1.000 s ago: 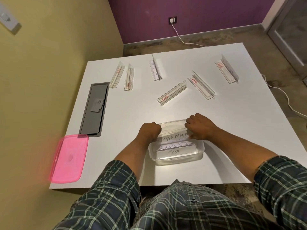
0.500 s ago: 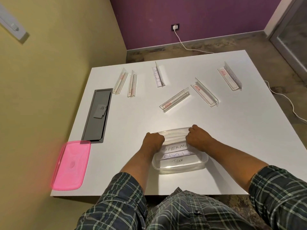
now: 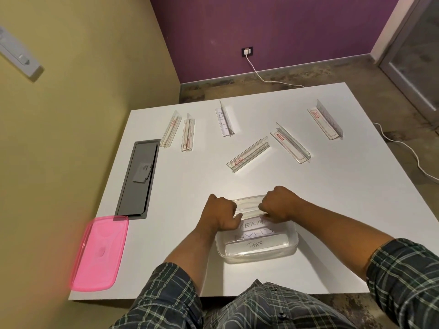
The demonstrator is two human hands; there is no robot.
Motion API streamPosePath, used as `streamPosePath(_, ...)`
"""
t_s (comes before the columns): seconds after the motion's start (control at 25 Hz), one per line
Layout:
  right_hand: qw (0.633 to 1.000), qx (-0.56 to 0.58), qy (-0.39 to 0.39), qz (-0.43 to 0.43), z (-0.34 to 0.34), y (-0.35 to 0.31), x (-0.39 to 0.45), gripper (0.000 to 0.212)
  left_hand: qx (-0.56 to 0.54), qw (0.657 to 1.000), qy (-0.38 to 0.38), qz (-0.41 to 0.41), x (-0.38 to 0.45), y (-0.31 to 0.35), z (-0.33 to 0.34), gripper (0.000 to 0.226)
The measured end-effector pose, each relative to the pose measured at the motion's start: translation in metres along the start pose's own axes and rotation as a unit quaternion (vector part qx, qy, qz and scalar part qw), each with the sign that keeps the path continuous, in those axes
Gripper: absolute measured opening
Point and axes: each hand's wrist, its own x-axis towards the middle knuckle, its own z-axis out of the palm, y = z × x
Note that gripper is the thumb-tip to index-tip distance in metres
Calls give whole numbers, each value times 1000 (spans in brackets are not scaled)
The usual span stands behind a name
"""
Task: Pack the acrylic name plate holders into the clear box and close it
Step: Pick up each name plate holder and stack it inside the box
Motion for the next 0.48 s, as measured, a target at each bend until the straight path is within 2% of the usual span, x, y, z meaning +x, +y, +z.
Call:
streamPosePath(0.12,996,37,67,41,-13,13,3,47,-147,984,48,-88,10,-3,-18,40)
streamPosePath(0.2,991,51,78,93,-22,27,8,46,-211,962,88,-150,21,-8,-29,38)
streamPosePath(0.28,985,75,35,151,-29,48,13,36,-245,947,96,-185,34,-14,-38,32)
streamPosePath(0.36,969,118,-45,214,-33,70,18,30,-274,938,79,-199,47,-21,-44,24)
streamPosePath(0.48,931,201,-110,285,-30,100,21,40,-305,928,63,-204,67,-30,-46,16)
